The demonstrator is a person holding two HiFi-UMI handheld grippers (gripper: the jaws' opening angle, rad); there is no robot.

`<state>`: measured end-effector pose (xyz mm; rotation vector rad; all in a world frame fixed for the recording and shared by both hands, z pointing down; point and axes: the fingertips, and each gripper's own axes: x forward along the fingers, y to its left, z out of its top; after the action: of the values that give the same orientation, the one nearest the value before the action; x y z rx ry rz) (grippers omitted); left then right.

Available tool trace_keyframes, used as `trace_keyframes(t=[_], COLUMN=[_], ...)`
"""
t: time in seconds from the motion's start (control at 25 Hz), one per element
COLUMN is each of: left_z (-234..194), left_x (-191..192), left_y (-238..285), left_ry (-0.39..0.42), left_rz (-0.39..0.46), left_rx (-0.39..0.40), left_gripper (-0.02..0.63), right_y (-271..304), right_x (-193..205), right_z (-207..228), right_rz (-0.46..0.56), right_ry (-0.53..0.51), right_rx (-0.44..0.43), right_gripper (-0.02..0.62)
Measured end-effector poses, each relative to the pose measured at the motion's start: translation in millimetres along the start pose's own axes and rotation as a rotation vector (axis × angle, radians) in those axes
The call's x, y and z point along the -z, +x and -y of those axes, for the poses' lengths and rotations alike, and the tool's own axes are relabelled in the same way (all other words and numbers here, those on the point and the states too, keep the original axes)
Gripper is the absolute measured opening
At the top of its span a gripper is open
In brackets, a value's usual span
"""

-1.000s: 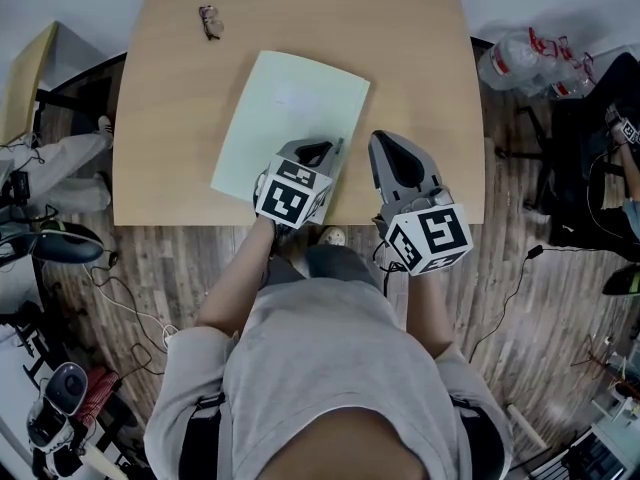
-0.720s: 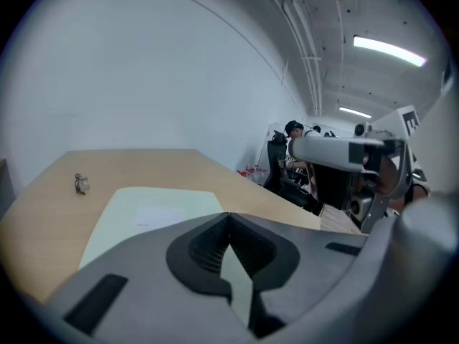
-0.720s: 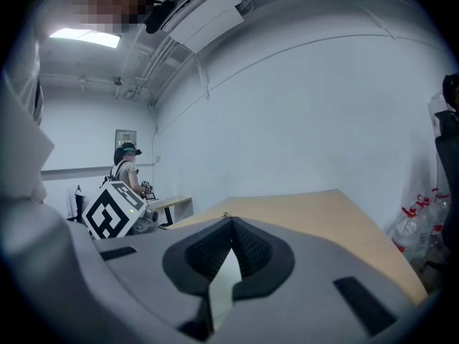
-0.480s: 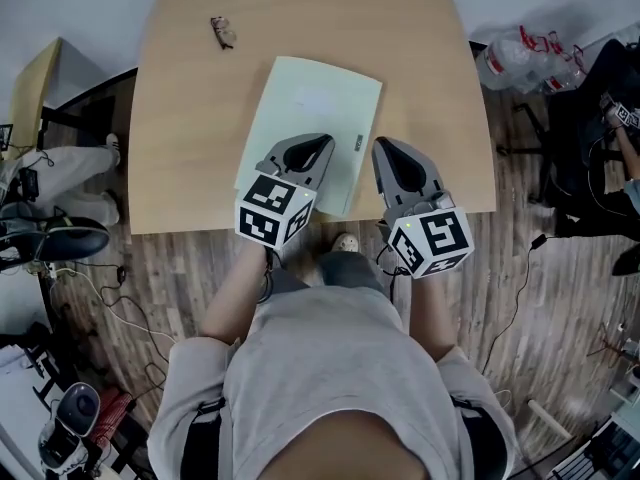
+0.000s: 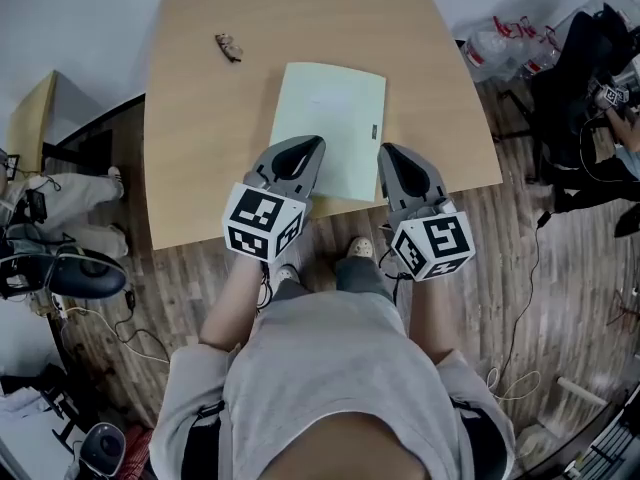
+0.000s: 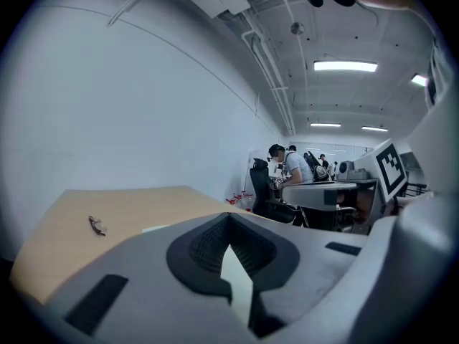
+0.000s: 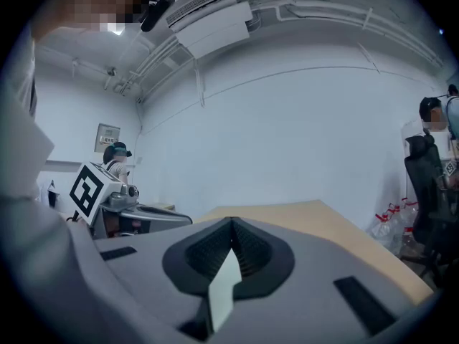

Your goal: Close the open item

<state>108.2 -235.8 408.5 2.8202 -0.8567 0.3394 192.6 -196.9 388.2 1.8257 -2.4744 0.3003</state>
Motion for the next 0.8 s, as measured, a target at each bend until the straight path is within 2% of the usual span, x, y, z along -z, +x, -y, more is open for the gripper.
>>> trace_keyframes(t=[0.56,0.8], left_z=[2,-1], left_x=[-18,-20], left_y=[-84,-121], left_ry=[0.096,0.11], left_rz=[0.103,0.147], left_rx=[0.071,0.105], left_gripper=[0.015,0.015], right_y=[-46,-58], right_x=[-15,-14], right_z=[-72,-107], right_rz=[0.068,0.091], right_ry=[-0.038,-0.045], right_rx=[0.161,0.207], right_gripper=[0.005,0.005])
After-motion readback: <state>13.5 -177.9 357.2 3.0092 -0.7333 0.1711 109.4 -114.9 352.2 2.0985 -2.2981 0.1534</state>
